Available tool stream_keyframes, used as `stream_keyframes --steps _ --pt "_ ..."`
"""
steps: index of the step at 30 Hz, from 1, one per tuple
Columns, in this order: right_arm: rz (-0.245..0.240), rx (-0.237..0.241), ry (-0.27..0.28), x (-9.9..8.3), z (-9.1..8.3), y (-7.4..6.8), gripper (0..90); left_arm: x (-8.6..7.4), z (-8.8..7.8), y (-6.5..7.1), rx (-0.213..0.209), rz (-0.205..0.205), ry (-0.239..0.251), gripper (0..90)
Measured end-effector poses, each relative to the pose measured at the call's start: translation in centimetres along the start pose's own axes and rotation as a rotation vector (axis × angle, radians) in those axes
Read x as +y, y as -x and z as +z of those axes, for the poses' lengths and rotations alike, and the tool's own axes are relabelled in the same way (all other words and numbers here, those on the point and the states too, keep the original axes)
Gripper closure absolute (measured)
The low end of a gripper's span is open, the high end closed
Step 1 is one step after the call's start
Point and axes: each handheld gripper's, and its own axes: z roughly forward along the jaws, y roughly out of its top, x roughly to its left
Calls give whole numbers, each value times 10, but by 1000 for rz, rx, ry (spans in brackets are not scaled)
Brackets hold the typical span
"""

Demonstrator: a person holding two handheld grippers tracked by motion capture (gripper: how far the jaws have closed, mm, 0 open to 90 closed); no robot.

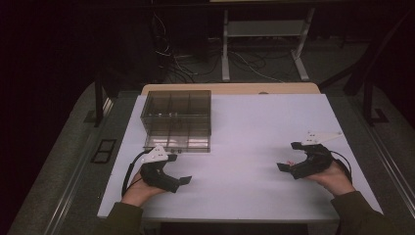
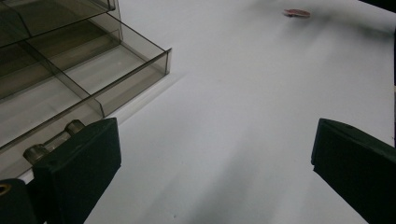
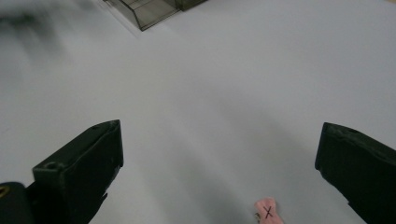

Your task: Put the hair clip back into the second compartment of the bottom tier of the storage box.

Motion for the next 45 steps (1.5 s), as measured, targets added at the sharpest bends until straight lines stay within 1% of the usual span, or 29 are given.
stream_keyframes --steps 1,5,11,12,13,24,25,27,30,32,34,35,37,44,45 --pt "-8 -6 -2 1 0 1 4 0 0 0 1 1 0 4" --pt "-8 -7 3 4 0 5 4 0 0 0 2 4 -5 4" --pt "-8 -16 0 1 -2 8 4 0 0 0 4 5 -3 4" --pt "-10 -18 3 0 -4 9 53 -1 0 0 4 6 -4 4" --pt "-12 -22 9 -1 -5 9 53 -1 -1 0 5 5 -3 4" --pt "-3 -23 -12 -8 -7 15 73 -1 -2 -1 6 8 -2 4" --pt "-9 -21 -12 -9 -8 16 136 -1 -2 -1 5 9 -4 5" --pt "-2 -18 -18 -10 -9 16 140 -1 -2 -1 6 9 0 5" --pt "-2 -19 -25 -12 -9 18 143 -1 -2 -1 7 12 2 10" --pt "-8 -17 -25 -13 -10 19 164 -1 -2 -1 7 11 1 11" --pt "-2 -19 -29 -14 -10 21 164 -1 -1 -1 5 14 -3 12" --pt "1 -19 -31 -15 -10 21 172 -2 -1 -1 4 15 -3 12" --pt "-1 -13 -30 -16 -11 22 215 -1 -1 0 1 15 1 12" --pt "0 -14 -39 -19 -13 24 257 -1 -1 0 0 16 2 12" --pt "0 -14 -46 -20 -14 26 280 -1 -1 0 0 17 1 12"
